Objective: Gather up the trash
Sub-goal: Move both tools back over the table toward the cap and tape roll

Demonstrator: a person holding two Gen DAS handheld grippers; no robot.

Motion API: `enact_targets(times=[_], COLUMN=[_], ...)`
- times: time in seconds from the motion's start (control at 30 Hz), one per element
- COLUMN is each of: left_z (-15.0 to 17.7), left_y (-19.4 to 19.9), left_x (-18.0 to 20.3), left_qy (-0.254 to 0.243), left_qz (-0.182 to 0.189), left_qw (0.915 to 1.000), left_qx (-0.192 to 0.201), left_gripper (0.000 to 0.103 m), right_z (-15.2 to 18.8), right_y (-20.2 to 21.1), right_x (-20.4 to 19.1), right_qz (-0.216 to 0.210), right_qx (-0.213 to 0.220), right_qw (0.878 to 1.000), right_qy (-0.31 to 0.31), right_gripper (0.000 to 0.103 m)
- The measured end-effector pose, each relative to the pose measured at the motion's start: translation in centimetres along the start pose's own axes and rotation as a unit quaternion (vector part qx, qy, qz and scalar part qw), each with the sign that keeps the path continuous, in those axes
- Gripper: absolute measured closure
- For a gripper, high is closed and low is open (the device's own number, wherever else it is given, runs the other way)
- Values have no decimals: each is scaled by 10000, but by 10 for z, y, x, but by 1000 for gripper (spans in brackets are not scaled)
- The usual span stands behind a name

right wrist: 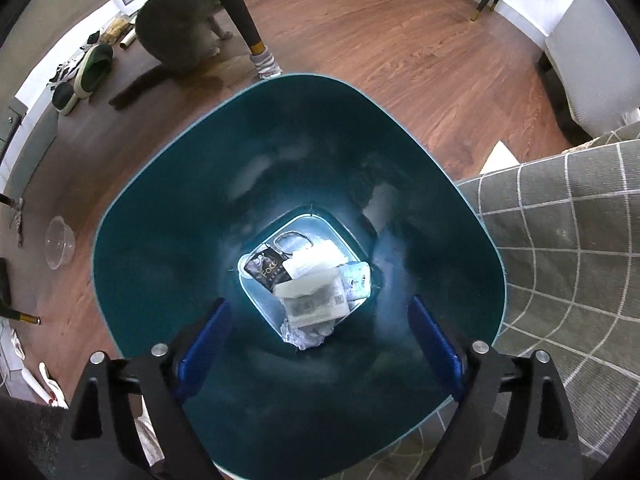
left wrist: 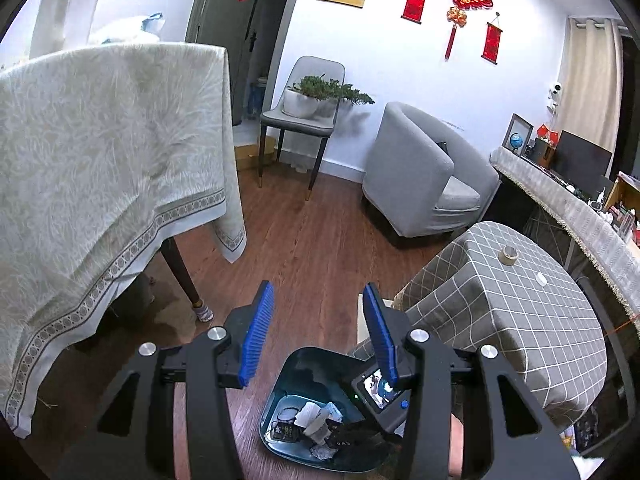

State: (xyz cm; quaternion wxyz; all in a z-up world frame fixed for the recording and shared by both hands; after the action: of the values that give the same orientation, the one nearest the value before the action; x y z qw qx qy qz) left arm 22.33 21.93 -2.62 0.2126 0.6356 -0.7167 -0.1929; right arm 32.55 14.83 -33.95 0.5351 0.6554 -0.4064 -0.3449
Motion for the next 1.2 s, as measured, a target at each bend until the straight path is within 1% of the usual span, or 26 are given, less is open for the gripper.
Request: enact_targets(times=[0.17, 0.27, 0.37, 0.5, 0.53, 0.6, 0.7, 0.8, 0.93, 1.1, 1.13, 1.2], left_z=[-7, -12, -17, -22, -22, -25, -28, -30, -34, -41, -41, -43], left_y=[0, -2, -2, -3, -3, -4, -6, -8, -10, -9, -10, -14], left_x=[12, 21, 30, 37, 38, 40, 43, 45, 49, 58, 60, 68], left_qy=[-64, -135, -212, -265, -267, -280, -313, -316, -285, -386, -377, -367], left_qz=[23, 14, -15, -110, -127, -170, -241, -305, -355, -389, -384, -315], left_qw=[10000, 9999, 9997, 9994, 9994, 9993, 9990, 9988, 9988, 9980, 9980, 9983], left_qx=[57, 79, 130, 180, 185, 201, 210, 195, 196, 315, 327, 327], left_gripper=[54, 52, 47, 37, 36, 31, 29, 29, 27, 19, 18, 13], right_z=[-4, -9, -11, -14, -15, -15, -16, -16, -15, -13, -12, -8], right_y=[24, 50, 77, 114, 120, 141, 172, 197, 221, 263, 272, 284], right_x=[2, -1, -6, -12, -12, -15, -13, -9, 7, 37, 44, 59], right_qz=[-155, -348, -575, -885, -917, -1019, -1122, -1184, -1245, -1122, -1095, -1019], right_qx=[246, 501, 770, 1163, 1232, 1454, 1809, 2105, 2378, 2875, 2988, 3137], right_qw=[9996, 9981, 9954, 9893, 9881, 9841, 9771, 9704, 9633, 9510, 9477, 9436], right_qy=[-16, -21, -3, -41, -38, 16, 69, 59, -80, -210, -239, -291], right_gripper=[13, 13, 13, 13, 13, 13, 13, 13, 13, 13, 13, 13])
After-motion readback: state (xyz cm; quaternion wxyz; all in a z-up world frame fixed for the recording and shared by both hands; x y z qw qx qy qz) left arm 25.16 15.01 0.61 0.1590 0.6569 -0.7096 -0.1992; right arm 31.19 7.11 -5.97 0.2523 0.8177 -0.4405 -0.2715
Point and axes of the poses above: each gripper's, at about its wrist camera, not at the fingertips, and y roughly against the way its jaws point, x to its right, z to its underside, the point moved 6 cm from there along -y, roughly the way its jaws point, and after that the axes turned 12 degrees about -y, right-handed, at the moved point
